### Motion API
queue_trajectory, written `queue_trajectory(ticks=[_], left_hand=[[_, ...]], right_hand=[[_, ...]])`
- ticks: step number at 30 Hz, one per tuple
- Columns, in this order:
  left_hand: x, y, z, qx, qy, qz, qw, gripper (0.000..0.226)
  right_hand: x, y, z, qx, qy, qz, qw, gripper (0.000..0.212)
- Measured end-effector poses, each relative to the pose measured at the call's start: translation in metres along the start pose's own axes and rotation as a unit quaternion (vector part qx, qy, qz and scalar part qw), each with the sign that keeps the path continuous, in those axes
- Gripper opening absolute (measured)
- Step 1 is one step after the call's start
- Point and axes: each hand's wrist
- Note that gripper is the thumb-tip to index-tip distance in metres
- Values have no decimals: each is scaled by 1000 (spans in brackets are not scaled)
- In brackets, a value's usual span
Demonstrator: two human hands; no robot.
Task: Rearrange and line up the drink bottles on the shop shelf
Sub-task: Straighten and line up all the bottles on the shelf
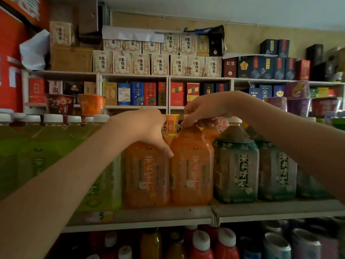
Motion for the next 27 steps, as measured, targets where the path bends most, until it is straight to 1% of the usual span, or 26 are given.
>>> queue_trajectory(ticks=[3, 7, 9, 11, 12, 13, 15, 16, 17, 19, 20, 22, 24, 27], left_hand=[[-2, -3, 1, -17, -6, -15, 1000, 97], [2, -13, -2, -48, -15, -36, 998, 99], [3, -18, -4, -58, -23, -44, 997, 102], [4, -18, -6, -52, -32, -69, 996, 107], [5, -16, -7, -46, -38, -95, 994, 109], [5, -12, -7, -41, -43, -130, 990, 110], [5, -3, -3, -39, -44, -181, 982, 112], [5, 1, -2, -34, -41, -180, 982, 113], [5, 2, 0, -25, -41, -161, 986, 113], [3, -3, 2, -14, -38, -104, 994, 115], [1, -9, 2, -21, -29, -69, 997, 117], [-2, -17, 4, -66, -13, -16, 998, 113], [-1, -19, 7, -109, -13, -36, 993, 106], [3, -15, 14, -127, -27, -118, 984, 105]], right_hand=[[-1, -6, -5, -6, 12, 13, 1000, 29], [-4, -14, -2, -30, 3, -11, 999, 30], [-4, -15, -2, -30, -9, -31, 999, 38], [-4, -14, -5, -25, -31, -26, 999, 54], [-4, -12, -6, -36, -44, -6, 998, 63], [-6, -8, -7, -65, -54, 15, 996, 67], [-15, 2, -8, -145, -60, 10, 988, 62], [-21, 7, -7, -170, -64, -18, 983, 57], [-30, 11, -6, -180, -71, -54, 980, 51], [-48, 18, -3, -159, -97, -127, 974, 45], [-57, 20, -1, -135, -118, -153, 972, 46], [-70, 22, 6, -76, -163, -172, 968, 50], [-78, 22, 15, -26, -193, -159, 968, 55], [-92, 25, 28, -1, -203, -131, 970, 49]])
Point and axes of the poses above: each hand's wrist, its own z-axis towards the middle knuckle, its own y-axis out of the back of the hand, x = y × z, and after that the axes turned 14 degrees about y, right-handed
